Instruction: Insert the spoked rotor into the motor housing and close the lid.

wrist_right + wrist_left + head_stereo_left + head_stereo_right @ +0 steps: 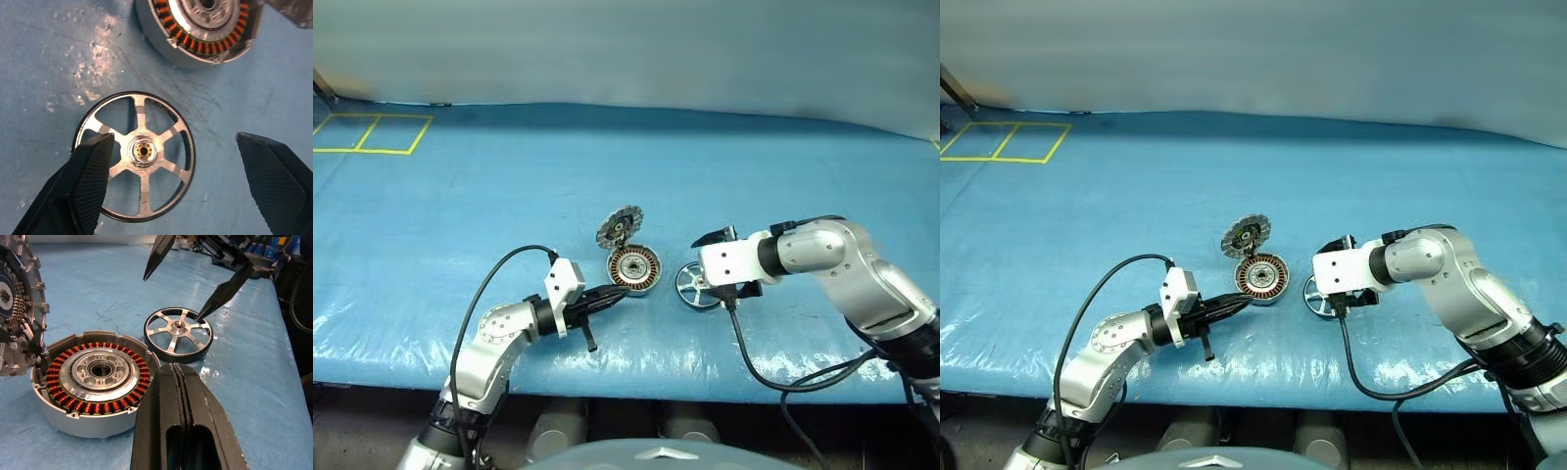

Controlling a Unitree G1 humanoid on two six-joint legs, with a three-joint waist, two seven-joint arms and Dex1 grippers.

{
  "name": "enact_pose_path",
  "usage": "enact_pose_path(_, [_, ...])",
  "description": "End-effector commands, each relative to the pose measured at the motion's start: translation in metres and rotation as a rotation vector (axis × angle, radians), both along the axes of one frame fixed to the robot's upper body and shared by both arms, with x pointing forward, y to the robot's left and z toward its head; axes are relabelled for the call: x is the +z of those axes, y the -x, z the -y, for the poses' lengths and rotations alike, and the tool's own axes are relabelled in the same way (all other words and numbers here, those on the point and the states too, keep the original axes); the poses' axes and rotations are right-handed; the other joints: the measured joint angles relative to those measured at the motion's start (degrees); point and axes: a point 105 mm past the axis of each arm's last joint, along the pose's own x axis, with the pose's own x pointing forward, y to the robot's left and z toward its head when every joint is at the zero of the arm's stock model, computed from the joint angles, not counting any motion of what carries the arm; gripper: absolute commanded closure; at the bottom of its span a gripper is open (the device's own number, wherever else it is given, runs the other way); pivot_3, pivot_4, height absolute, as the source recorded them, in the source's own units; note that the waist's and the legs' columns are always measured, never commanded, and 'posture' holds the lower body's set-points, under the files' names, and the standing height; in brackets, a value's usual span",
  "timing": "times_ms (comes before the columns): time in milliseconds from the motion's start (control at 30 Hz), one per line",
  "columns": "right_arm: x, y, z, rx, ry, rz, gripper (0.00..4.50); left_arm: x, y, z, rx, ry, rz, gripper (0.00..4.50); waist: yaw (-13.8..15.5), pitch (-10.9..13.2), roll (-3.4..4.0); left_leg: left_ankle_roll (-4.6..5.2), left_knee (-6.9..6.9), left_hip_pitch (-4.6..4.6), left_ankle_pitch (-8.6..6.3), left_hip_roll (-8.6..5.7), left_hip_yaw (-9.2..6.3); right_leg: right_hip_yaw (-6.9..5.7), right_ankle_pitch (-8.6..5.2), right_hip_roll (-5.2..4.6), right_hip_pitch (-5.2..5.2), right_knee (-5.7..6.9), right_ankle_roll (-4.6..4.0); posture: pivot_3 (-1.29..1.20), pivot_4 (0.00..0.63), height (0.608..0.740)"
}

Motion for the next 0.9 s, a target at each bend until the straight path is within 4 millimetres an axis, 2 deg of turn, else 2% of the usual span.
enact_pose_path(33, [0.006, -0.004, 0.001, 0.028, 0.03, 0.021, 0.29, 0.005, 0.001, 0.001, 0.003, 0.015, 0.017, 4.5, 0.0, 0.0, 0.0, -0.02, 0.0, 0.0, 0.01, 0.0, 0.01, 0.0, 0.0, 0.0, 0.0, 0.0, 0.0, 0.0, 0.15, 0.74])
enact_pose_path(267, [0.001, -0.007, 0.004, 0.02, 0.051, 0.0, 0.29, 0.006, 0.003, -0.002, 0.002, 0.019, 0.026, 4.5, -0.1, 0.0, 0.01, -0.01, 0.01, 0.04, 0.0, 0.02, 0.02, 0.0, 0.03, 0.0, 0.0, 0.05, -0.04, 0.0, 0.15, 0.74])
enact_pose_path(433, [-0.005, 0.0, 0.005, 0.035, 0.066, -0.028, 0.29, 0.009, 0.007, 0.002, -0.019, 0.015, 0.042, 4.5, -0.1, 0.0, 0.01, -0.01, 0.05, 0.04, 0.01, 0.01, 0.04, 0.03, 0.06, 0.0, -0.01, 0.06, -0.01, 0.0, 0.15, 0.74])
enact_pose_path(633, [0.005, -0.004, 0.008, -0.024, -0.001, -0.006, 0.29, 0.007, 0.013, 0.007, -0.089, -0.042, 0.082, 4.5, -0.1, 0.0, 0.01, -0.01, 0.05, 0.04, 0.01, 0.01, 0.07, 0.05, 0.07, 0.0, -0.01, 0.07, -0.02, 0.0, 0.15, 0.74])
enact_pose_path(733, [0.004, -0.004, 0.015, -0.061, -0.009, -0.002, 0.29, 0.005, 0.014, 0.009, -0.106, -0.058, 0.095, 4.5, -0.1, 0.0, 0.01, -0.01, 0.07, 0.04, 0.01, 0.02, 0.08, 0.05, 0.1, 0.0, 0.0, 0.07, -0.02, 0.0, 0.15, 0.74])
enact_pose_path(900, [0.003, 0.001, 0.015, -0.097, -0.059, -0.019, 0.29, 0.002, 0.017, 0.013, -0.14, -0.077, 0.116, 4.5, -0.1, 0.0, 0.01, -0.01, 0.08, 0.04, 0.01, 0.02, 0.08, 0.06, 0.11, 0.0, 0.01, 0.07, -0.02, 0.0, 0.15, 0.74])
